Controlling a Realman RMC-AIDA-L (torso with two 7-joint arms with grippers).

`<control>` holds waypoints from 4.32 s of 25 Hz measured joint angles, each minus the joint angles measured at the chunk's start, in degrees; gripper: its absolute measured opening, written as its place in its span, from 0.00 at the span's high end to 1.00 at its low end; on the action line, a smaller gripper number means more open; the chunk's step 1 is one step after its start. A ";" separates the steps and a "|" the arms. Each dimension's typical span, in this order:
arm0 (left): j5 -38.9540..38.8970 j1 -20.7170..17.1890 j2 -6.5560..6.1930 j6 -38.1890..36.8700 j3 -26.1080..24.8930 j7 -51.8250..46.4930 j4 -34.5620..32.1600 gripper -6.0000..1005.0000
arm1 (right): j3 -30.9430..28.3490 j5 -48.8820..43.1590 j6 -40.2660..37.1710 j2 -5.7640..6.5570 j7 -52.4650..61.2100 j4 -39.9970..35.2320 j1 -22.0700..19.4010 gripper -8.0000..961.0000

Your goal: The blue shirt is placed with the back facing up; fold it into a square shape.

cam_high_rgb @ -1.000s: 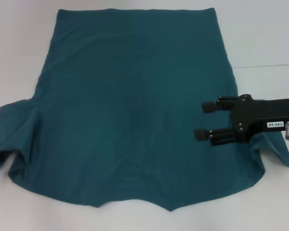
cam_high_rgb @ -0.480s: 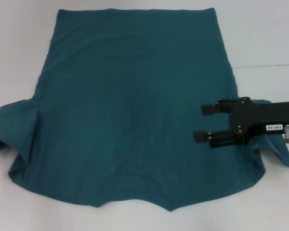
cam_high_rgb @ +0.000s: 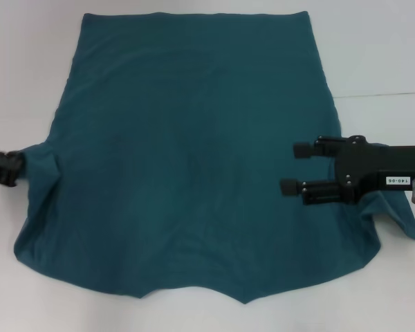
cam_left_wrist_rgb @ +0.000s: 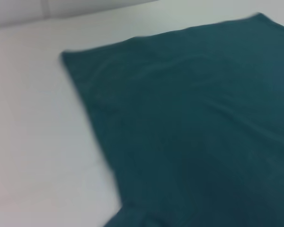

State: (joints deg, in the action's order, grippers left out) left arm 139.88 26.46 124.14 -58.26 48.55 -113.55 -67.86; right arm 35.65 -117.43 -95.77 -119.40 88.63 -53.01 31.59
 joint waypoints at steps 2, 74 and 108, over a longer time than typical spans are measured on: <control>0.43 -0.14 0.10 2.12 4.80 1.36 -0.82 0.94 | -0.27 0.31 0.05 -0.04 -0.12 0.07 -0.05 0.05; 1.95 12.53 -6.77 25.80 -1.30 -25.38 33.38 0.36 | 0.30 0.54 3.73 -0.13 -2.94 3.17 1.99 0.05; 2.50 12.49 -6.11 27.55 -1.93 -25.83 36.23 0.36 | 0.30 0.53 3.66 -0.13 -3.38 3.88 1.90 0.05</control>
State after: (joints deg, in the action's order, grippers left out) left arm 142.38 38.95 118.04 -30.71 46.62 -139.38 -31.64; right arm 35.95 -116.89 -92.11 -119.53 85.25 -49.13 33.49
